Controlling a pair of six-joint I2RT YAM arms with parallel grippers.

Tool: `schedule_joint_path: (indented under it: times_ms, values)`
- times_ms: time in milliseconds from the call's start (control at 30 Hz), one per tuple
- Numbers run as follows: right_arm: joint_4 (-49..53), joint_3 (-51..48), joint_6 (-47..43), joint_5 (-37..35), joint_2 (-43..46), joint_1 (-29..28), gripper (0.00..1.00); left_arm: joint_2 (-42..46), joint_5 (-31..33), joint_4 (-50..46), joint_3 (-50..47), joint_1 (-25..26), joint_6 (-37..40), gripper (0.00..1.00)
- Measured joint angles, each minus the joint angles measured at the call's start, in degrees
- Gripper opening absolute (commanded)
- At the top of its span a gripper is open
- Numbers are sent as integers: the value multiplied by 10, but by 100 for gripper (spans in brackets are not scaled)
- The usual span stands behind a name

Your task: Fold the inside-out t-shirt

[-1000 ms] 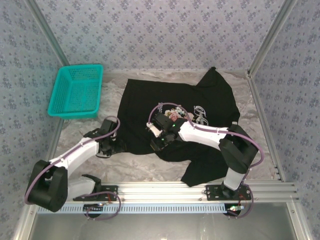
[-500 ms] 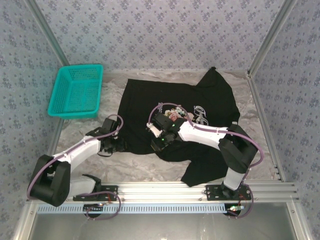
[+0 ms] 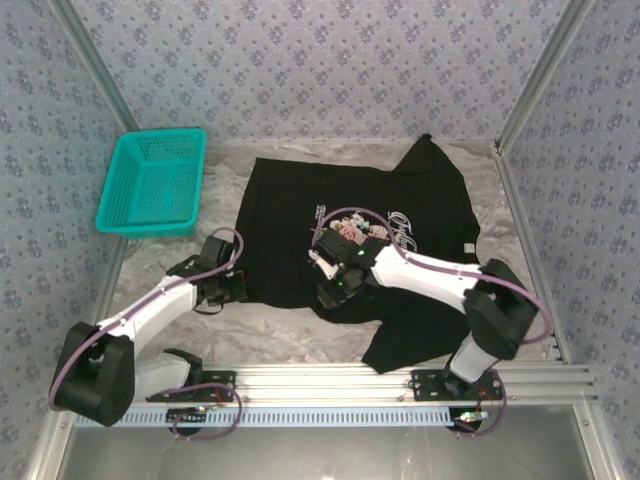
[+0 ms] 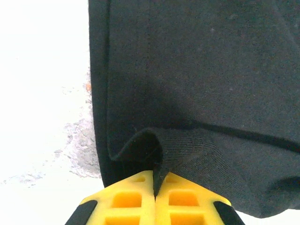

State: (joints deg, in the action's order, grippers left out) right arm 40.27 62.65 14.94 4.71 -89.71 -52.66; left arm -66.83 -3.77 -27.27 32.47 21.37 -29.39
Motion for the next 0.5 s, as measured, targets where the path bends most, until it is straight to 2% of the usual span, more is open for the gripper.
schedule_joint_path:
  times_ms: [100,333,500]
  values:
    - [57,-21,39,-25,52,-27,54,2,3,-9,5,0,0,0]
    - [133,-105,140,-39,83,-115,63,8,4,-15,8,0,0,0]
    - [134,-139,167,-24,79,-146,71,8,4,-15,8,0,0,0]
